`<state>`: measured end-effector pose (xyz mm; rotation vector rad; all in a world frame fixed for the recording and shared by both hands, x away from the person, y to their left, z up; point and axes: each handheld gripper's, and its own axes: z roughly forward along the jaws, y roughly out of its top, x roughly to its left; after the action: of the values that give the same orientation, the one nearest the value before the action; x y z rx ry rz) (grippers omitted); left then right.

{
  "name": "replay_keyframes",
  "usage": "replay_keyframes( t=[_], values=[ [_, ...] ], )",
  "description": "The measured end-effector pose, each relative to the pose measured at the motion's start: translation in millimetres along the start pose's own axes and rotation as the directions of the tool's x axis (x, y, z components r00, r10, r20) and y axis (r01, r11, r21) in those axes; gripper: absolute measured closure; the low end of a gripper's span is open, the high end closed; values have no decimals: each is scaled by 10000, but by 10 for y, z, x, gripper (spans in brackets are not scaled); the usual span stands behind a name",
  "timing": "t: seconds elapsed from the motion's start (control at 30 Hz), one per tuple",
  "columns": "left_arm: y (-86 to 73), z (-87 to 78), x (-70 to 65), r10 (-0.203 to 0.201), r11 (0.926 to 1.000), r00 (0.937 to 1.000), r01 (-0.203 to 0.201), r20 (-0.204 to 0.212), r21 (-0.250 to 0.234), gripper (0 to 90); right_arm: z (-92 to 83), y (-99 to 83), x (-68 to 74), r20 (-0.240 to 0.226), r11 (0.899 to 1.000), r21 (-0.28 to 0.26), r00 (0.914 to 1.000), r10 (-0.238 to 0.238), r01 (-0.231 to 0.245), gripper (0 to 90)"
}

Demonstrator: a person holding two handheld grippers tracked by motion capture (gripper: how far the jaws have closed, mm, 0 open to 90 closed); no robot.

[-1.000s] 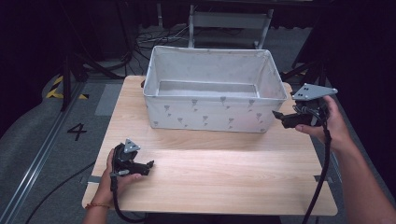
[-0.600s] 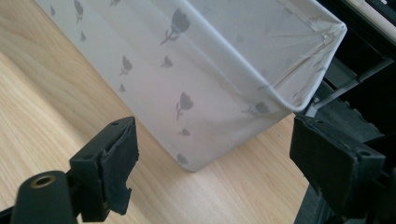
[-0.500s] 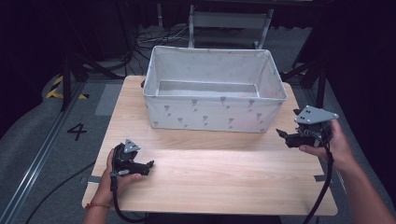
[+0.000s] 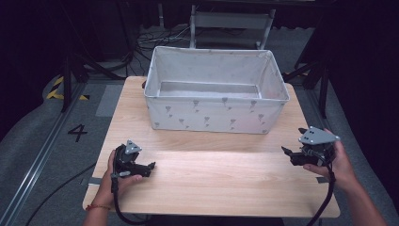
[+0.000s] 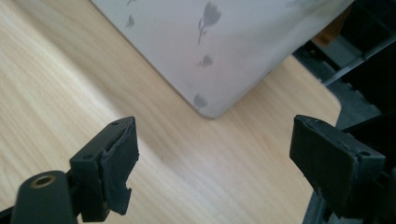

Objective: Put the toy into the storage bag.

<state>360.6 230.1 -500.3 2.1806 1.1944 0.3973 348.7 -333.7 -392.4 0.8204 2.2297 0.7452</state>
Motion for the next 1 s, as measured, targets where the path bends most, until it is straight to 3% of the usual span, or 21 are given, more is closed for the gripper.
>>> replay_keyframes(
  t=[0.3,0.53,0.6,0.63,0.7,0.8,0.83,0.87,0.9,1.0],
  values=[
    [-1,1,-1,-5,10000,10000,5,-11,-15,7,109,-367,92,-79,9987,379,9994,330,-327,162],
    [-2,2,-3,-13,10000,10000,13,-28,-39,8,226,-716,140,-626,9930,651,9927,1030,-989,169],
    [-1,-1,-1,-1,10000,10000,1,-8,2,8,269,-835,153,-856,9885,664,9862,1416,-1361,167],
    [-2,2,-3,-12,10000,10000,12,-27,-38,8,303,-935,158,-892,9814,624,9784,1866,-1814,174],
    [0,-1,-1,-3,10000,10000,3,-8,0,8,326,-1011,165,-1061,9723,579,9670,2314,-2264,174],
    [-3,3,-5,-30,10000,10000,30,-41,-60,8,359,-1106,181,-1313,9670,684,9586,2527,-2456,170],
    [-4,1,-7,-38,10000,10000,38,-64,-53,8,373,-1137,185,-1365,9611,687,9518,2747,-2675,169],
    [-4,1,-7,-38,10000,10000,38,-64,-53,8,373,-1137,185,-1365,9611,687,9518,2747,-2675,169],
    [-6,0,-6,-6,10000,9999,5,-129,-76,8,401,-1182,168,-1704,9467,573,9312,3222,-3170,151],
    [-7,-1,-8,-26,10000,9999,25,-115,-61,7,421,-1203,139,-1831,9341,691,9159,3571,-3503,144]
  ],
)
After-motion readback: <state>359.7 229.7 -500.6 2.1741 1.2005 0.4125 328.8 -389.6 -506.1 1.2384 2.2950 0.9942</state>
